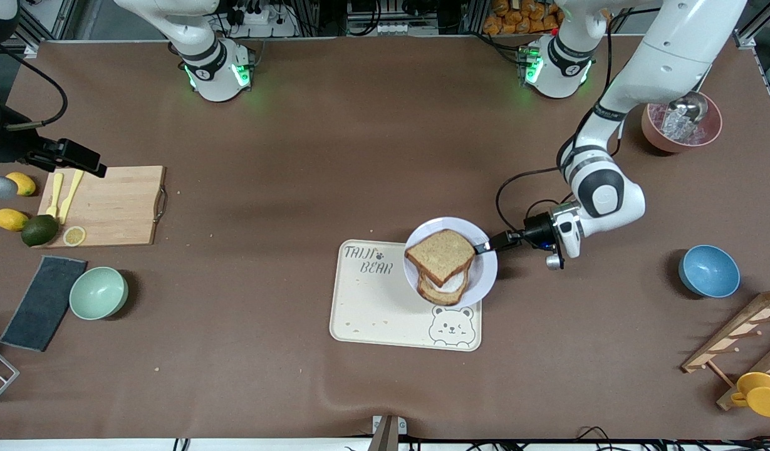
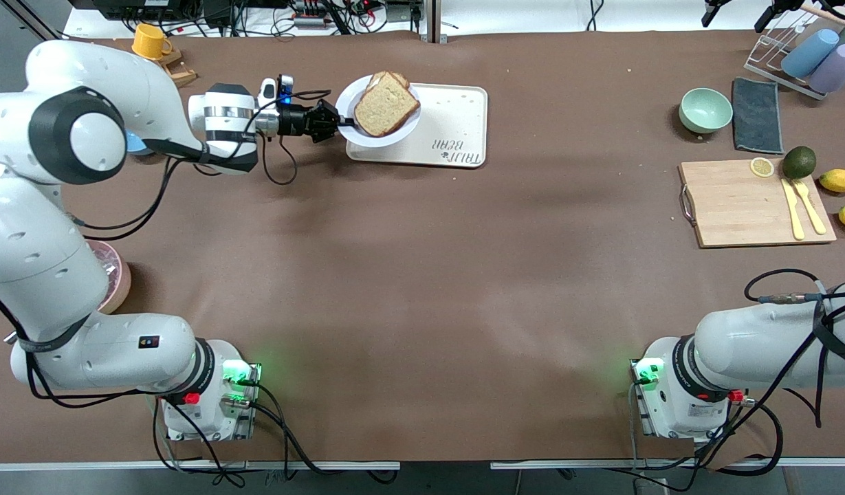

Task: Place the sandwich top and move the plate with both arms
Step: 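Slide the plate onto the bear-printed tray with the left gripper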

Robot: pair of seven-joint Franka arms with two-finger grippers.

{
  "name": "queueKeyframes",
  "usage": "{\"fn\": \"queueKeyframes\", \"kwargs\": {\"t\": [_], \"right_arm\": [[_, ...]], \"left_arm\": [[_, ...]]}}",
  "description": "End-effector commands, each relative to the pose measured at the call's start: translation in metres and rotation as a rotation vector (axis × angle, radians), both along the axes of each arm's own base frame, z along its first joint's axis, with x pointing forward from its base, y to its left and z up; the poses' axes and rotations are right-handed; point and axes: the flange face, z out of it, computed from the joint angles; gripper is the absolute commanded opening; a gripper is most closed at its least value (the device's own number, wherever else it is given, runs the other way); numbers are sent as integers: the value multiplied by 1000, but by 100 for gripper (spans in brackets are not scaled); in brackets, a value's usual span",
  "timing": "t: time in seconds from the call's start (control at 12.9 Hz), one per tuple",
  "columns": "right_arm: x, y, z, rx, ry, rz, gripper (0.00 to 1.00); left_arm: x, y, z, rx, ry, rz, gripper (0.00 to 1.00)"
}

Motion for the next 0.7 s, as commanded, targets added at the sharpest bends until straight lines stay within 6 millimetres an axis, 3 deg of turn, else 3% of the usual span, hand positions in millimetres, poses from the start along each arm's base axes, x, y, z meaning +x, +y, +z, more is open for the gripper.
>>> {"fn": "queueKeyframes", "kwargs": {"t": [0.0, 0.23, 0.62], "right_arm": [[3, -2, -3, -5, 5, -11, 100], [4, -2, -5, -4, 8, -10, 100], [4, -2, -6, -4, 9, -8, 100]], "left_arm": [[29, -24, -15, -13, -7, 55, 0], [38, -46, -19, -16, -5, 99, 0], [34, -75, -37, 22, 7, 112, 0]]}}
